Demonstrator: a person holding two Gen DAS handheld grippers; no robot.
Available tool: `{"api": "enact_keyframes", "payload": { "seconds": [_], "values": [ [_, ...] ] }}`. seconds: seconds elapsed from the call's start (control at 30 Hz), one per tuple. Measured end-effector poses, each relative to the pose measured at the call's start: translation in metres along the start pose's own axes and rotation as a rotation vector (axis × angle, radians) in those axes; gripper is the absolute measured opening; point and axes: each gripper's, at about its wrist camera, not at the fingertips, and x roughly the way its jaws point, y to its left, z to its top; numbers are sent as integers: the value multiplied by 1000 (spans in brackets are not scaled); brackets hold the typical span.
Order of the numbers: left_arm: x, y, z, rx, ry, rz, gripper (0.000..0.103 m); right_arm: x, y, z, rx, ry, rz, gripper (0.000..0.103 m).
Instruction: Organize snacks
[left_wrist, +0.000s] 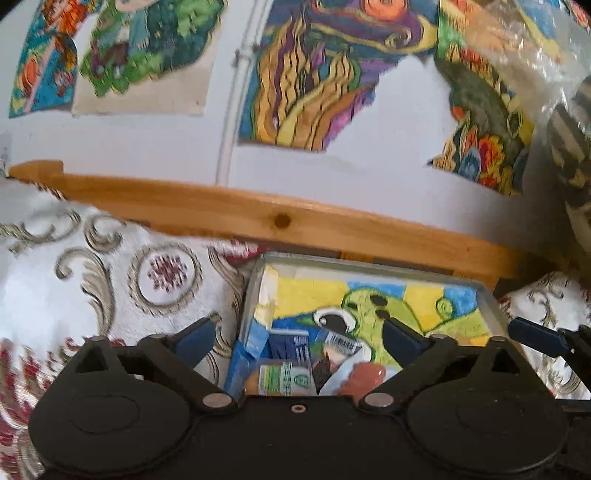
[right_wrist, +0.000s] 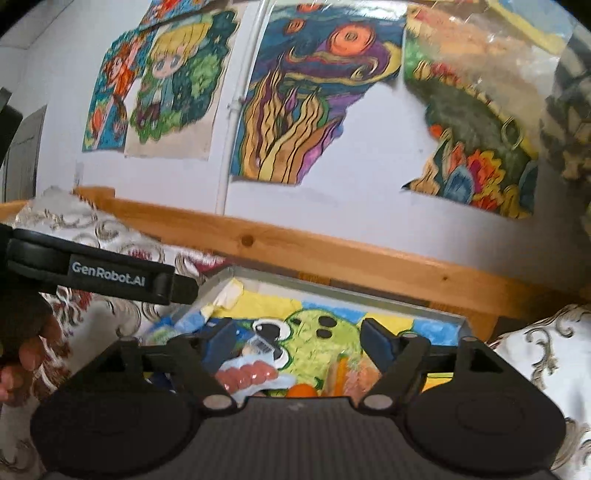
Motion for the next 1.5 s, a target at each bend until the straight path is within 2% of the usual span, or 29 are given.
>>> {"api": "enact_keyframes", "payload": {
  "seconds": [0.07,0.3,0.73,1.03,1.5],
  "values": [
    [-10,-2,6,1,-18,0,102,-11,-3,7,6,-14,-3,86],
    [-45,-15,22,35,-62,7,102,-48,-11,27,12,-63,-31,103],
    [-100,-30,27,70,-125,23,102,-101,-22,49,52,-107,-62,103],
    [-133,-34,25,80,-147,28,102,-136,-21,52,62,-128,-77,103],
    [-190,-45,-8,119,-141,10,102,-205,-15,44,45,-123,-89,103]
  ]
}}
